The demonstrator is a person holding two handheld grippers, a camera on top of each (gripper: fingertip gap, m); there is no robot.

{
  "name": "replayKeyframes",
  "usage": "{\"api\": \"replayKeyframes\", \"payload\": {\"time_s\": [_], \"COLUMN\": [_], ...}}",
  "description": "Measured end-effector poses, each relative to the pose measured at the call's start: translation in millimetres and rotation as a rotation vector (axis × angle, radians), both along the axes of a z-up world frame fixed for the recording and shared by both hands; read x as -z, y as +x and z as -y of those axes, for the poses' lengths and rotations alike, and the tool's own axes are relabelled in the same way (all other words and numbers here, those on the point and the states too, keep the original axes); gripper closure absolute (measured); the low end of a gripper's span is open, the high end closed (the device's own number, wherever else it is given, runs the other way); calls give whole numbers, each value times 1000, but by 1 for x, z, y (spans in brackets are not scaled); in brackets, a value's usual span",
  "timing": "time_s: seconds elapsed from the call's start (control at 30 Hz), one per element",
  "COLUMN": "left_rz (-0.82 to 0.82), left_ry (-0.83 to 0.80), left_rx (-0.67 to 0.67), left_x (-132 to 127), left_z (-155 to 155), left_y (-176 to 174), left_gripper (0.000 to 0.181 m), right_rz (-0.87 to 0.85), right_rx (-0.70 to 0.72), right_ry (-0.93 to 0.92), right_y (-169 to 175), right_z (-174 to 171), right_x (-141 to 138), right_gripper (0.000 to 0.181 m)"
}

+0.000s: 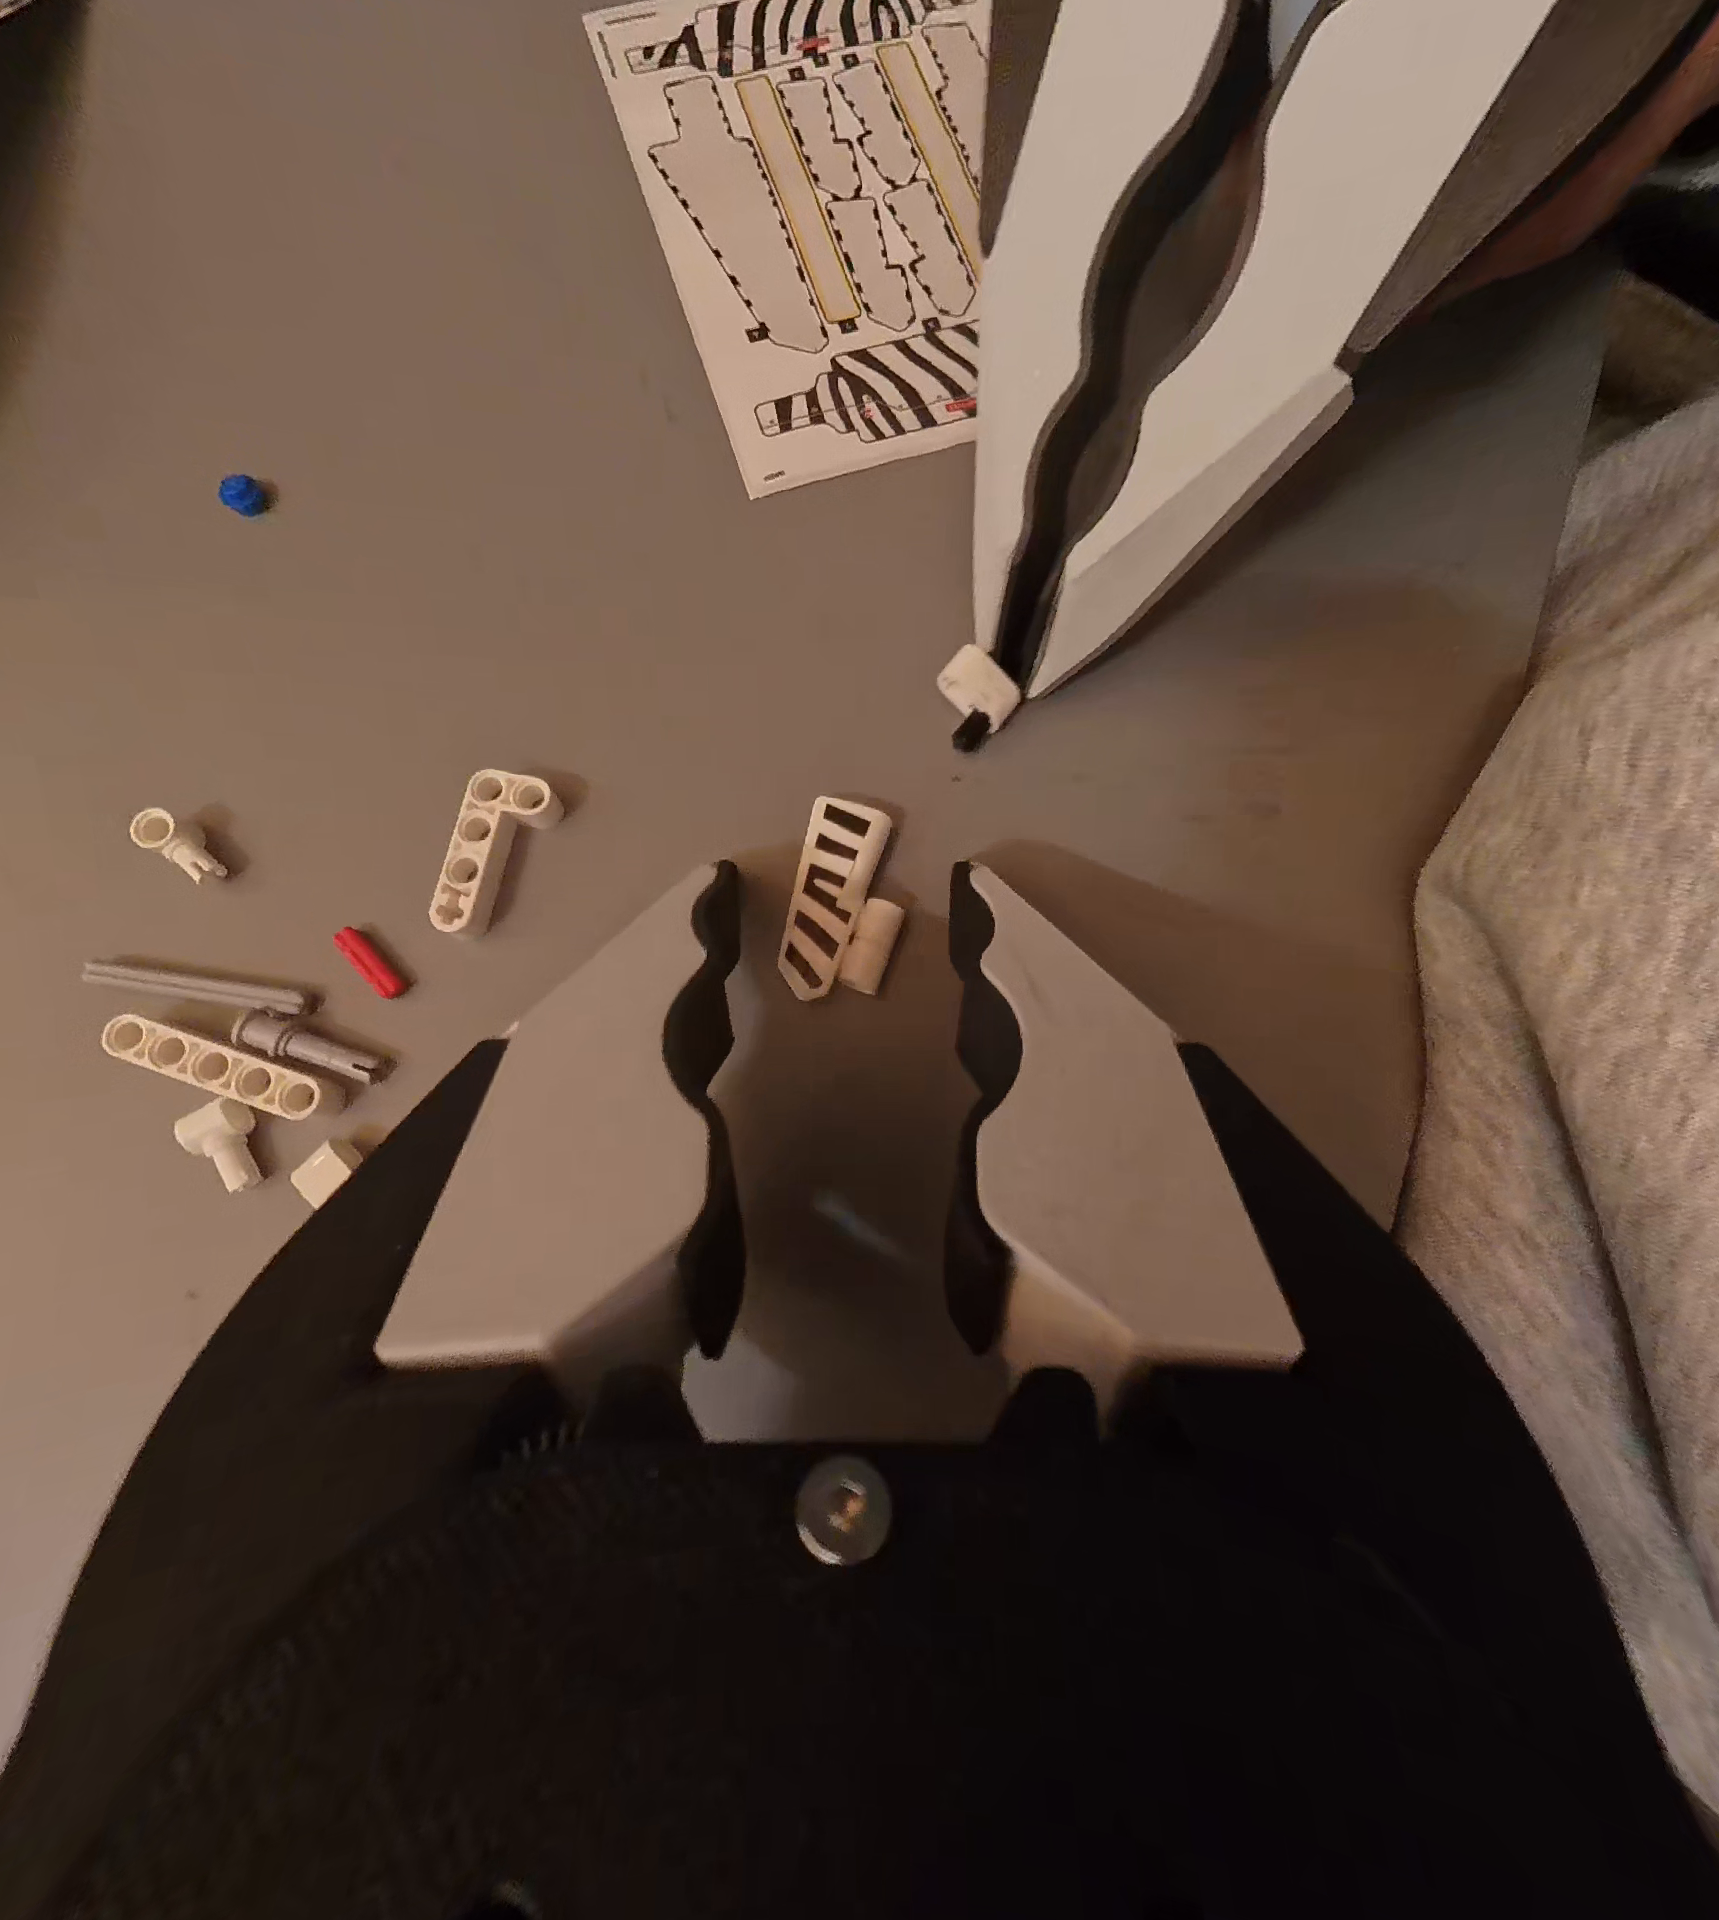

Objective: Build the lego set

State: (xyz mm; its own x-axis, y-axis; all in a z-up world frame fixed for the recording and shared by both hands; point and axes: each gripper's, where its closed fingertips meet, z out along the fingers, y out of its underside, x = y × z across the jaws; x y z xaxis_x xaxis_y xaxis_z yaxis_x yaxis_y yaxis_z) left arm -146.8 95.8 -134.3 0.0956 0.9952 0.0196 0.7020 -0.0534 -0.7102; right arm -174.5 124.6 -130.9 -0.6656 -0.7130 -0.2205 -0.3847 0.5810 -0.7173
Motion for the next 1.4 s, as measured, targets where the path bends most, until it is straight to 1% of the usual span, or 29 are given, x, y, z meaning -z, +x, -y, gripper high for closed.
{"api": "replayKeyframes", "payload": {"time_s": [0.1, 0.23, 0.63, 0.9, 1.17, 1.33, 1.4], "left_rz": [0, 0, 7, 11, 4, 5, 4], "left_ry": [10, 23, 85, 107, 67, 97, 96], "left_rx": [13, 45, 81, 97, 96, 115, 117], "left_x": [0, 0, 0, 0, 0, 0, 0], "left_z": [1, 0, -4, -4, -4, -6, -6], "left_y": [-2, -4, -4, -5, -5, -6, -6], "left_gripper": [146, 165, 166, 166, 167, 167, 168], "right_rz": [16, 68, 206, 257, 265, 209, 217], "right_rx": [-28, -86, -210, -214, -172, -220, -233], "right_ry": [13, 75, 280, 359, 387, 395, 419], "right_y": [1, 3, 11, 11, 11, 12, 12], "right_z": [7, 13, 15, 16, 17, 17, 18], "right_x": [0, 0, -2, -2, -2, -1, -1], "right_gripper": [178, 178, 178, 178, 179, 179, 179]}}
